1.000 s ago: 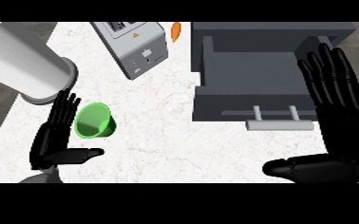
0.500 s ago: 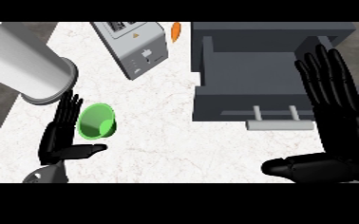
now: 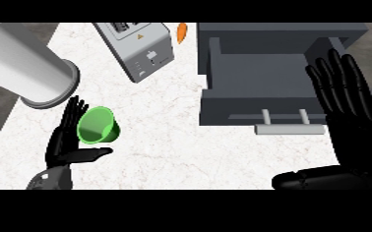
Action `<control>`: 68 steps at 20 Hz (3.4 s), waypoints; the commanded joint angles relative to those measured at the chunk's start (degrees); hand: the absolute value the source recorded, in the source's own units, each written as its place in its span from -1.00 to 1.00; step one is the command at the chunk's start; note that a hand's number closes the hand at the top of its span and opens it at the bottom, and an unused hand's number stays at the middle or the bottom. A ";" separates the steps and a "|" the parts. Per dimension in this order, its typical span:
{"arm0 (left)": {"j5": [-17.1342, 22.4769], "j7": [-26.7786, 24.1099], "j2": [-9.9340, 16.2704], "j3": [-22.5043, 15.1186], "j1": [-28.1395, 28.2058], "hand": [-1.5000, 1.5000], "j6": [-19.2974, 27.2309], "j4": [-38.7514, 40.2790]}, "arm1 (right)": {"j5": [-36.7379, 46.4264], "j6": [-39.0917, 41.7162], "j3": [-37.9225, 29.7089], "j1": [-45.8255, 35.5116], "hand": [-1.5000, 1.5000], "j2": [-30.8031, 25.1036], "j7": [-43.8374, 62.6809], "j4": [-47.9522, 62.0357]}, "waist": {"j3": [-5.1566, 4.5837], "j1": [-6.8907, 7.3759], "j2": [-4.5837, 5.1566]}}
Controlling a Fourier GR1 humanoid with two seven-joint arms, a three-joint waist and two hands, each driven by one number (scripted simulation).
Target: Pick up the cup, place it into the drawer and close the drawer
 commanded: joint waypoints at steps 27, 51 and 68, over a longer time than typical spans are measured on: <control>2.41 -12.00 0.63 0.83 -11.70 -1.00 -14.81 24.02 | -0.75 -0.74 -0.98 -3.83 -1.00 -0.62 3.93 0.39 | -0.08 -0.25 0.16; 4.60 -22.75 -2.83 1.82 -8.29 1.00 -3.58 12.43 | -4.11 2.47 -4.61 -1.68 -1.00 -2.51 0.84 1.49 | -0.01 0.04 0.01; 9.80 12.82 -10.83 -10.42 -5.48 1.00 3.10 -33.36 | -4.29 2.09 -6.10 -2.72 -1.00 -2.99 1.31 2.74 | 0.04 0.45 -0.11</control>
